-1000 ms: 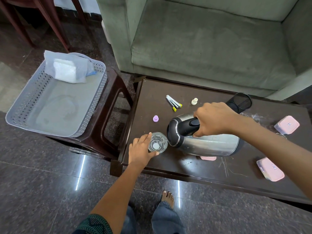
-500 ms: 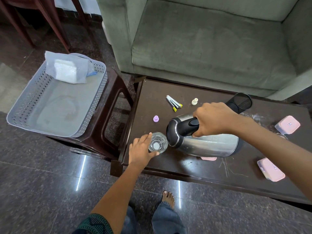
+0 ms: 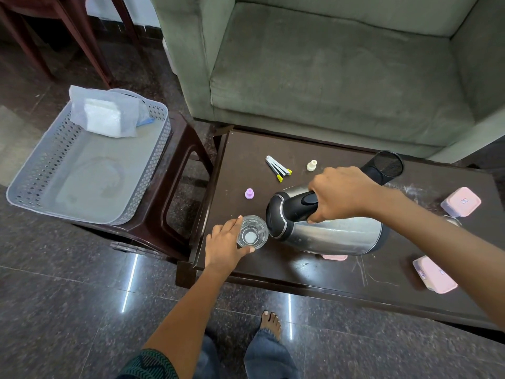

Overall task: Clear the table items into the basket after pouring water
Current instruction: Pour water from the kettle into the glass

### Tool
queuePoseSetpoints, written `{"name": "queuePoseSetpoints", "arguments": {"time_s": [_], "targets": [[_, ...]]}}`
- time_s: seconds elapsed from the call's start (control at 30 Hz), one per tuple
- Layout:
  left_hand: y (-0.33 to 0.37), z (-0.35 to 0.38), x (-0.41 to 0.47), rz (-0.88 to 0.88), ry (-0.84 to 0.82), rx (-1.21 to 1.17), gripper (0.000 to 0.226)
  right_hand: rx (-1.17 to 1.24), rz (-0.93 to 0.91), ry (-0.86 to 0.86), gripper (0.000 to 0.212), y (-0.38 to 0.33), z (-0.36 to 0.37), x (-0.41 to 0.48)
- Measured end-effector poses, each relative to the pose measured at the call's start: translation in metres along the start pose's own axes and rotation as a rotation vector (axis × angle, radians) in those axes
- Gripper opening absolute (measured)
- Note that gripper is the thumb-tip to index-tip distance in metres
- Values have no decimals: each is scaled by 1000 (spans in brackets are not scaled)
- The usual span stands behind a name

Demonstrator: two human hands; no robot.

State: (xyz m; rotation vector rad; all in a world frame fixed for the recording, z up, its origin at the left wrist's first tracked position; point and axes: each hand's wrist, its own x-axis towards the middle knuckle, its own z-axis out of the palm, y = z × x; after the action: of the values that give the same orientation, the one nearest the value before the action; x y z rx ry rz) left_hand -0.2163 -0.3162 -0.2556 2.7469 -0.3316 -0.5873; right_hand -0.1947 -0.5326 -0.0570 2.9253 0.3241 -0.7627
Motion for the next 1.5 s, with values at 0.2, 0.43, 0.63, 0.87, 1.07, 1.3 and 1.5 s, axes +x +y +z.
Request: {"name": "queuePoseSetpoints", "arguments": {"time_s": [0.2, 0.43, 0.63, 0.87, 1.07, 1.3, 1.5], "targets": [[1, 0, 1, 3, 1, 1, 82, 4, -15, 15, 38, 2, 2, -1], [1, -1, 1, 7, 7, -4, 82, 9, -28, 33, 38, 3, 4, -1], [1, -1, 0, 8, 8, 3, 82, 15, -43, 49, 40, 0, 5, 0], [0, -1, 0, 10, 10, -1, 83, 61, -28, 75, 39, 5, 5, -3], [2, -5, 2, 4, 4, 44, 83, 344, 66, 115, 43, 35, 10, -21], [3, -5, 3, 6, -4, -75, 84, 732, 100, 200, 34, 53, 25, -39], [25, -82, -1, -125, 278, -863, 41, 872, 137, 364, 35, 31, -2, -40]]}}
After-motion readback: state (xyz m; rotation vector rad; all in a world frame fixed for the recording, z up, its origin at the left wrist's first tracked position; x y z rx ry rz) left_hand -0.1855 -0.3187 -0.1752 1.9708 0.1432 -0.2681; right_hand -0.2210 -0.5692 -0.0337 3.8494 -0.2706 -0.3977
